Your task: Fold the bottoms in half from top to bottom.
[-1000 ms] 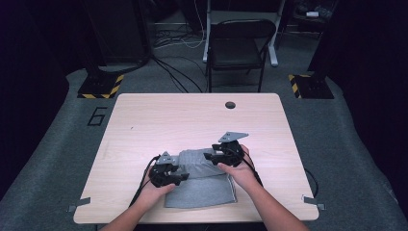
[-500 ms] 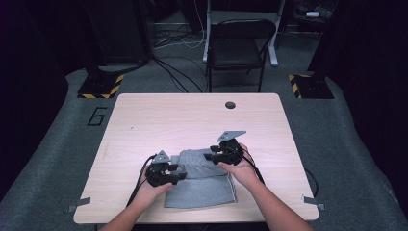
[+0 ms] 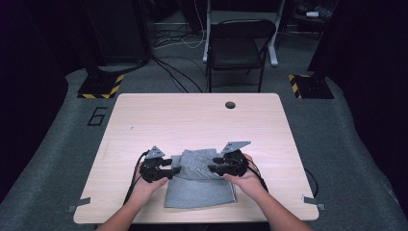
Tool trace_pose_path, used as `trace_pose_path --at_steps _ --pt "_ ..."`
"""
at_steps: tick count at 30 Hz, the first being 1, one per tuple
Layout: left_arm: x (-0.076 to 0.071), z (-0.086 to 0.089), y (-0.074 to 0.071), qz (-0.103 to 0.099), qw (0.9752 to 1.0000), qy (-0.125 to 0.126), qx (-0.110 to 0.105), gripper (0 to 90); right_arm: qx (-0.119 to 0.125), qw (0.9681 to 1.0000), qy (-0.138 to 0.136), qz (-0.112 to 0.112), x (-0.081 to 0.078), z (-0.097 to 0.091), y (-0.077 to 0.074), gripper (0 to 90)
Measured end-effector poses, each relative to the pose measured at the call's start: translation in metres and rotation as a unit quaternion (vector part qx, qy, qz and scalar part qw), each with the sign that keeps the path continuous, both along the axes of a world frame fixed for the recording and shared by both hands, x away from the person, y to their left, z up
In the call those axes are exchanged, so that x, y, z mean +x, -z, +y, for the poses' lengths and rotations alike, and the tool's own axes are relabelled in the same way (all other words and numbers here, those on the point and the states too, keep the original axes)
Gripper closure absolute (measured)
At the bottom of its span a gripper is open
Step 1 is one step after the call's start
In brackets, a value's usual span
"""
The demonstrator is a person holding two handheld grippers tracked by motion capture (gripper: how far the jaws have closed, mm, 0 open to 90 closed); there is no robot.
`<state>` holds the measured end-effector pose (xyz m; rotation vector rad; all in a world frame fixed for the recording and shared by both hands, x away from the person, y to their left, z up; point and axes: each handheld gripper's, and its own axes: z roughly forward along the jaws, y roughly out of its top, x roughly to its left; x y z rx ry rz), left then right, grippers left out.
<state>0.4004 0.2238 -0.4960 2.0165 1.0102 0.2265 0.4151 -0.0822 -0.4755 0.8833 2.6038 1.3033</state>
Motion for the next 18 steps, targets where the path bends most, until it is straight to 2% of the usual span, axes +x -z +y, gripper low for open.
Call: trace_pose_path --at_steps 5,8,10,17,18 --pt "0.007 -0.001 -0.006 -0.003 0.9999 -0.011 -0.004 42.5 0.0 0.9998 -0.019 -0.005 -0.012 0.005 0.003 59.2" --pt "0.017 -0.005 -0.019 -0.013 0.9998 -0.017 -0.004 42.5 0.005 0.9997 -0.025 -0.003 -0.018 0.007 0.003 59.5" --pt "0.024 -0.008 -0.024 -0.017 0.9998 -0.014 0.004 42.4 0.009 0.9996 -0.027 -0.003 -0.021 0.008 0.004 59.6" --pt "0.05 -0.028 -0.035 -0.011 0.9998 -0.015 0.01 41.5 0.014 0.9993 -0.034 -0.001 -0.027 0.007 0.007 59.1" --pt "0.054 -0.03 -0.036 -0.005 0.9999 -0.013 0.009 41.3 0.015 0.9993 -0.035 0.0 -0.028 0.007 0.007 59.1"
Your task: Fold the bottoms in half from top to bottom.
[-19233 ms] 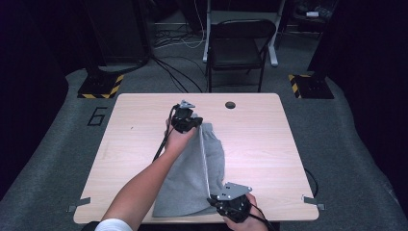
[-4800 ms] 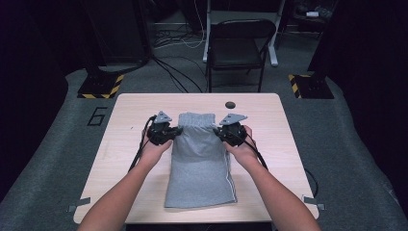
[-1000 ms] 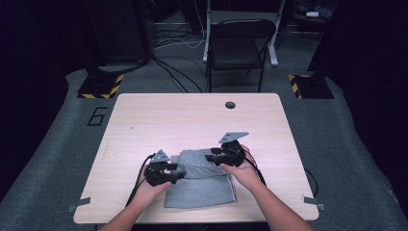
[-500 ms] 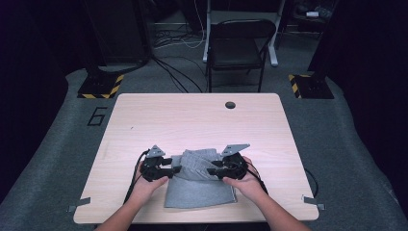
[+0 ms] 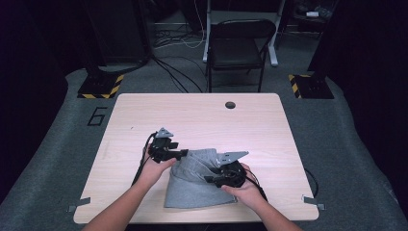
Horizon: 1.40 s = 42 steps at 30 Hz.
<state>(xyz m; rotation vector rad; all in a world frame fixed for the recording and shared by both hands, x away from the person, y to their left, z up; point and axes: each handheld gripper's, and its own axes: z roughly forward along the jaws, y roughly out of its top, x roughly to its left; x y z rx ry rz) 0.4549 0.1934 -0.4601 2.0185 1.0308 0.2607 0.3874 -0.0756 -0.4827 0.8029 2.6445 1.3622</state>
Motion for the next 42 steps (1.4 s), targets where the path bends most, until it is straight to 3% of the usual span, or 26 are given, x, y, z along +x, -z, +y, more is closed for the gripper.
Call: trace_pose_path --at_steps 7,11,15,23,31,35,36,38,42 --pt "0.022 -0.018 0.001 0.007 0.9998 -0.003 0.018 39.9 0.005 1.0 0.003 0.003 -0.004 -0.001 0.002 58.5" --pt "0.023 -0.021 0.006 0.025 0.9991 0.005 0.034 40.1 0.001 1.0 -0.001 -0.001 -0.005 -0.003 0.002 57.6" --pt "0.019 -0.017 0.006 0.029 0.9991 0.008 0.031 39.7 0.002 1.0 0.0 -0.003 -0.006 -0.004 0.003 57.3" --pt "-0.004 -0.005 0.006 0.038 0.999 0.025 -0.002 39.7 -0.008 1.0 -0.004 0.0 -0.01 -0.002 0.003 56.2" --pt "-0.03 0.001 0.008 0.042 0.9972 0.053 -0.032 44.2 -0.016 0.9998 -0.01 0.004 -0.021 -0.003 0.0 55.7" --pt "-0.044 0.002 0.01 0.039 0.9964 0.065 -0.037 46.2 -0.027 0.9993 -0.023 -0.009 -0.028 -0.006 -0.002 55.3" --pt "-0.047 0.002 0.011 0.04 0.9962 0.069 -0.036 46.5 -0.024 0.9996 -0.017 0.0 -0.03 -0.006 -0.003 55.2" --pt "-0.053 0.002 0.013 0.038 0.996 0.074 -0.033 46.5 -0.027 0.9993 -0.025 -0.007 -0.033 -0.009 -0.003 55.1" --pt "-0.064 0.002 0.015 0.04 0.9952 0.083 -0.032 46.8 -0.024 0.9995 -0.022 0.001 -0.039 -0.013 -0.004 54.7"
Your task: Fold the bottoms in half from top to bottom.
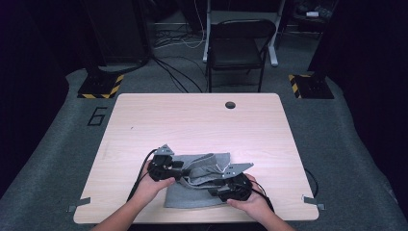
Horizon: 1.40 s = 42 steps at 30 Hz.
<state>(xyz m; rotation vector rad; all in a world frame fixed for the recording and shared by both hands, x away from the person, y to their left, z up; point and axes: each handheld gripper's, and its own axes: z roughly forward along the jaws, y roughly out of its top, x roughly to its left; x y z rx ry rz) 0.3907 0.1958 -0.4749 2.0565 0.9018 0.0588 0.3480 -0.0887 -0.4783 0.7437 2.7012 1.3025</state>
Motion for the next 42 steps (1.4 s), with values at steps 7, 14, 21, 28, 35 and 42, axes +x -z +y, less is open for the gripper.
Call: trace_pose_path --at_steps 7,14,21,28,35,42 --pt "-0.024 0.002 -0.001 -0.014 0.999 0.027 0.034 46.4 0.02 0.9991 0.033 -0.016 -0.012 -0.016 -0.01 54.6" --pt "-0.044 0.007 -0.005 -0.023 0.9987 0.04 0.022 43.9 0.034 0.9971 0.062 -0.027 -0.01 -0.034 -0.016 54.2" --pt "-0.041 0.011 -0.012 -0.039 0.9986 0.029 0.019 42.6 0.022 0.9976 0.056 -0.036 -0.006 -0.025 -0.018 53.7" --pt "-0.018 0.002 -0.002 -0.034 0.9991 0.009 0.025 41.7 -0.004 0.9975 0.052 -0.048 0.012 0.0 -0.013 51.9" --pt "-0.018 -0.001 0.013 -0.031 0.9991 0.019 0.022 41.8 -0.01 0.9985 0.042 -0.033 0.021 0.011 0.0 51.3" --pt "-0.023 -0.002 0.019 -0.034 0.9978 0.037 0.043 41.8 -0.021 0.999 0.032 -0.024 0.019 0.01 0.008 51.6"
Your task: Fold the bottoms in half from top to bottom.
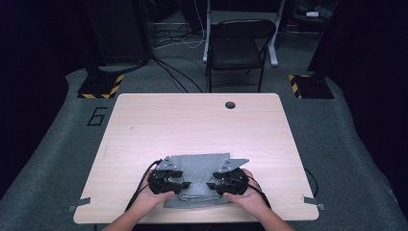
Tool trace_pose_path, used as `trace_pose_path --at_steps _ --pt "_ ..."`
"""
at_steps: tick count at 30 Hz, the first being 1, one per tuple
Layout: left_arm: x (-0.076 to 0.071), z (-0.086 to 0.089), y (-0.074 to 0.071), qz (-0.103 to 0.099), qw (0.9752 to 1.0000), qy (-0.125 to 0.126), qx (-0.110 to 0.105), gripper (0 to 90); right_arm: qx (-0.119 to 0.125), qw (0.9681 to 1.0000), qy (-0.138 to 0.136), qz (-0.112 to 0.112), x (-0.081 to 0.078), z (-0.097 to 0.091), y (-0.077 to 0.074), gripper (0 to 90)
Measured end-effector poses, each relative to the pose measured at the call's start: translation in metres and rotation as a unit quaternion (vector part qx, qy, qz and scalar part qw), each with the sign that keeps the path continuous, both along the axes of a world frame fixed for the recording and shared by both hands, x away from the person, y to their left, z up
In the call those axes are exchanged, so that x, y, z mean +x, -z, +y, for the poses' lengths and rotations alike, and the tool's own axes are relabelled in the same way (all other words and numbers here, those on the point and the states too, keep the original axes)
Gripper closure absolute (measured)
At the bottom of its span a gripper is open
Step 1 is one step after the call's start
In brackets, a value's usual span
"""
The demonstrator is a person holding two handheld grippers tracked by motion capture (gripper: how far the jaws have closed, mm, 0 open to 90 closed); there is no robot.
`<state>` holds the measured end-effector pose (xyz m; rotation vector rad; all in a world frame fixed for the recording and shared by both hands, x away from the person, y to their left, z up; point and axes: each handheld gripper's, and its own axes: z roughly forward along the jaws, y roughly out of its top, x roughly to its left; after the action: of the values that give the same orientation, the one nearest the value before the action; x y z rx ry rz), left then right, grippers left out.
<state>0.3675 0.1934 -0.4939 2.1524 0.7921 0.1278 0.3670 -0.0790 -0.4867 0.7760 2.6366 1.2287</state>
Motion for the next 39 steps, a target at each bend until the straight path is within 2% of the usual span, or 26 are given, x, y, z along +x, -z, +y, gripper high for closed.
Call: trace_pose_path --at_steps 4,5,9,11,13,17,18,19,25,26,29,30,31,32,33,35,37,39 --pt "-0.003 -0.002 0.005 -0.002 0.9999 0.006 0.01 41.8 -0.017 0.9998 -0.012 0.002 -0.002 -0.001 0.006 52.0" --pt "-0.004 -0.002 0.006 -0.006 0.9998 0.01 0.014 41.8 -0.021 0.9997 -0.011 0.008 -0.002 -0.001 0.008 52.0" --pt "-0.005 -0.006 0.01 -0.007 0.9997 0.013 0.02 41.9 -0.03 0.9994 -0.018 0.007 -0.003 -0.001 0.012 52.7" --pt "-0.005 -0.006 0.011 0.005 0.9997 0.017 0.019 41.9 -0.03 0.9994 -0.016 0.01 -0.003 -0.001 0.013 53.4" --pt "-0.005 -0.007 0.014 0.002 0.9998 0.011 0.014 41.9 -0.031 0.9993 -0.013 0.017 -0.003 -0.001 0.015 53.9" --pt "-0.004 -0.005 0.015 0.006 0.9998 0.014 0.01 41.9 -0.039 0.999 -0.02 0.005 -0.004 -0.001 0.016 54.6" --pt "-0.003 -0.005 0.016 0.009 0.9999 0.012 0.009 41.9 -0.045 0.9987 -0.022 0.009 -0.004 -0.001 0.015 54.7" --pt "-0.003 -0.005 0.015 0.015 0.9998 0.013 0.007 41.9 -0.043 0.9988 -0.021 0.011 -0.004 -0.001 0.015 54.7" --pt "-0.002 -0.003 0.013 0.019 0.9998 0.007 0.001 41.8 -0.03 0.9992 -0.014 0.024 -0.003 -0.003 0.015 54.0" --pt "-0.002 -0.002 0.011 0.018 0.9998 0.005 -0.003 41.8 -0.025 0.9994 -0.012 0.021 -0.003 -0.003 0.015 53.3" --pt "-0.001 0.0 0.008 0.02 0.9997 0.006 -0.009 40.6 -0.007 0.9995 -0.006 0.029 -0.003 -0.005 0.011 50.6" --pt "0.0 0.002 0.004 0.025 0.9993 0.003 -0.028 40.4 -0.003 0.9996 -0.005 0.027 -0.003 -0.005 0.009 50.3" --pt "0.0 0.002 0.004 0.025 0.9993 0.003 -0.028 40.3 0.0 0.9997 -0.004 0.024 -0.003 -0.006 0.007 50.0" --pt "0.002 0.006 0.0 0.013 0.9995 0.001 -0.029 40.3 0.001 0.9998 -0.003 0.018 -0.002 -0.007 0.005 49.7" --pt "0.003 0.008 -0.002 0.011 0.9996 0.0 -0.027 40.3 0.004 0.9998 0.003 0.019 -0.003 -0.008 0.003 49.6" --pt "0.006 0.012 -0.004 0.011 0.9994 -0.008 -0.031 40.4 0.017 0.9997 0.013 0.015 -0.002 -0.01 -0.001 49.6" --pt "0.008 0.015 -0.006 0.011 0.999 -0.018 -0.039 40.4 0.02 0.9996 0.018 0.008 -0.001 -0.013 -0.004 49.2" --pt "0.011 0.018 -0.008 0.007 0.999 -0.025 -0.036 40.4 0.016 0.9996 0.023 0.001 0.002 -0.017 -0.006 49.0"
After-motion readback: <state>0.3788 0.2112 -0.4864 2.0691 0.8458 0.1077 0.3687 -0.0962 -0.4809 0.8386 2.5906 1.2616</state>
